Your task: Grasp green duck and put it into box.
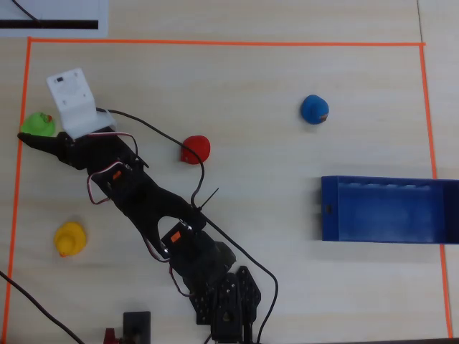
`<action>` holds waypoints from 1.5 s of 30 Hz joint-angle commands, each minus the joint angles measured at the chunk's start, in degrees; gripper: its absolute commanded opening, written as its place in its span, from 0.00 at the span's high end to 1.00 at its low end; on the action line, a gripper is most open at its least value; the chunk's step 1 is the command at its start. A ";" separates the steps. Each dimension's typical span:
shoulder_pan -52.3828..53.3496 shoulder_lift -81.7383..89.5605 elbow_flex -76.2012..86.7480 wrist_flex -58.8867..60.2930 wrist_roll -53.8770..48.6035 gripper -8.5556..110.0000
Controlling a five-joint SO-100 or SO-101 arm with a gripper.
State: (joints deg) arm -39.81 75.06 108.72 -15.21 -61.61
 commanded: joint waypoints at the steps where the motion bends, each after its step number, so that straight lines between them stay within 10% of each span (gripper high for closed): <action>1: -0.18 -4.22 -7.82 0.26 -0.53 0.55; 29: -0.70 -27.69 -29.88 1.76 -2.90 0.62; 45: -0.97 -30.76 -33.05 2.37 -13.10 0.93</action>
State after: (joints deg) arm -40.87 43.77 77.87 -12.83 -74.36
